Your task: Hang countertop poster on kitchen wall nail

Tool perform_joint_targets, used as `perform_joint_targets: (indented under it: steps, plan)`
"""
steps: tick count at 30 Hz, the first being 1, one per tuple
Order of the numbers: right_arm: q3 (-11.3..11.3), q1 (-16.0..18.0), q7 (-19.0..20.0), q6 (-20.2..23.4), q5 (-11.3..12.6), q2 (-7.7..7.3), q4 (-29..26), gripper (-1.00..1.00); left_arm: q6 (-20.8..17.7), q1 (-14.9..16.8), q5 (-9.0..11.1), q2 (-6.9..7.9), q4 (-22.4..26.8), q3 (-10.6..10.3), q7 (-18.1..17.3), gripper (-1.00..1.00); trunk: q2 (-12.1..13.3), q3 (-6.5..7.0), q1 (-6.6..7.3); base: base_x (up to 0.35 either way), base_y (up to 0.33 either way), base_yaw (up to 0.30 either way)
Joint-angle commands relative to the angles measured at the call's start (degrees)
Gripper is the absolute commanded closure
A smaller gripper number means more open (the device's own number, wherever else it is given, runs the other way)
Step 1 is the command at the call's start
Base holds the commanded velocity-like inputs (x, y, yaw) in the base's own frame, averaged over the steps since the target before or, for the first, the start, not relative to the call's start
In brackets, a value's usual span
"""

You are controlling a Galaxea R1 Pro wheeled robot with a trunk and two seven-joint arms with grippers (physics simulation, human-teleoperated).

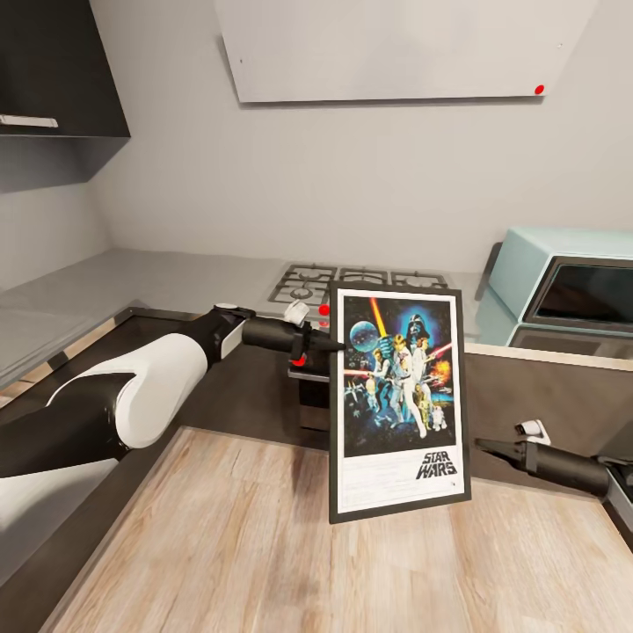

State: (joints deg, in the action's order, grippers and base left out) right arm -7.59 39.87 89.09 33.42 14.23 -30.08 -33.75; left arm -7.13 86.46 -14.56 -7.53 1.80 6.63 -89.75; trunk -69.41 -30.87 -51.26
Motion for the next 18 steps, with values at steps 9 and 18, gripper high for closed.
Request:
perform_joint_targets:
  steps: [9,18]
  plan:
    - [-0.04,0.03,0.08,1.25,0.48,-0.04,0.69,-1.0,-0.57,0.03,-0.6,-0.03,0.05,0.59,-0.25,1.0,-0.03,-0.06,0.0,0.0,0.0,0.0]
    - [0.12,0.03,0.04,1.15,0.53,0.15,1.79,-1.0,-0.52,0.03,-0.57,-0.03,0.05,0.6,-0.25,1.0,-0.03,-0.06,0.0,0.0,0.0,0.0]
